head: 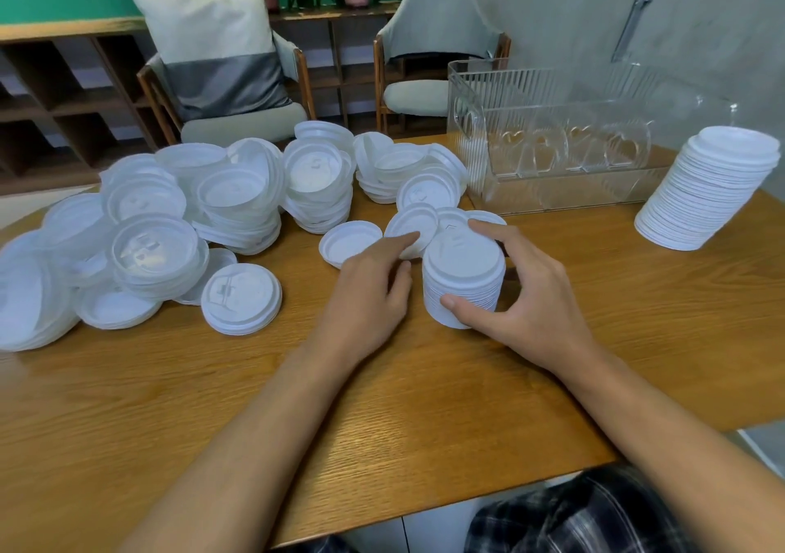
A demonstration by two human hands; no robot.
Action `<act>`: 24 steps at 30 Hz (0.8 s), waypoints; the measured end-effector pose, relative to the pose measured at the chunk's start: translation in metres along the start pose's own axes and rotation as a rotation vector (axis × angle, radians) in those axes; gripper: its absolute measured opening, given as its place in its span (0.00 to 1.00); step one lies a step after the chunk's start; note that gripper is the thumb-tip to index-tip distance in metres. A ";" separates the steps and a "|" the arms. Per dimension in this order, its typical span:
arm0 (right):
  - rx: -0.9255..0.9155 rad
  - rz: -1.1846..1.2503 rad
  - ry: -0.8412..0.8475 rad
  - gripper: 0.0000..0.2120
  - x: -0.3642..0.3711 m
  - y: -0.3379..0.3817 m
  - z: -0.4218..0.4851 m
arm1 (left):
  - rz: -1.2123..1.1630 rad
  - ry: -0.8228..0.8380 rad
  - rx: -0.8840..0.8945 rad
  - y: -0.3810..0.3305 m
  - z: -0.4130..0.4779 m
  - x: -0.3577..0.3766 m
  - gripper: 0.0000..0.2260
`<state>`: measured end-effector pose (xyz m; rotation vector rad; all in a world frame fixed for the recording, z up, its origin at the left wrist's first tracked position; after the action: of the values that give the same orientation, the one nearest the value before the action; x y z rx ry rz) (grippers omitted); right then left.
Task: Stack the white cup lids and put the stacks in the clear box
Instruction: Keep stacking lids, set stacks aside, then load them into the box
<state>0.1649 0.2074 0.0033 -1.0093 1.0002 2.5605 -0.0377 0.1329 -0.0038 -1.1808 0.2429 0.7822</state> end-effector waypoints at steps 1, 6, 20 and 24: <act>0.000 0.001 -0.002 0.38 0.000 0.000 0.000 | 0.042 0.042 0.010 0.004 0.001 0.004 0.21; 0.007 0.015 0.018 0.38 0.000 -0.001 0.000 | 0.114 -0.018 0.024 0.010 0.005 0.003 0.15; -0.001 0.017 0.028 0.36 0.000 -0.001 0.002 | -0.047 -0.290 0.030 -0.017 -0.001 -0.015 0.07; -0.004 0.038 0.016 0.35 0.001 -0.002 0.001 | -0.177 -0.380 0.017 -0.023 -0.002 -0.020 0.08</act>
<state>0.1647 0.2097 0.0022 -1.0227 1.0293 2.5897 -0.0363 0.1188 0.0233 -0.9993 -0.1667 0.8287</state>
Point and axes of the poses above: each hand's wrist, its own z-axis towards the middle knuckle, its own x-axis out of the palm, y = z × x, the point moved 2 cm from there along z, towards the middle knuckle, and after that the axes turned 10 degrees about -z, right-handed, at the moved point
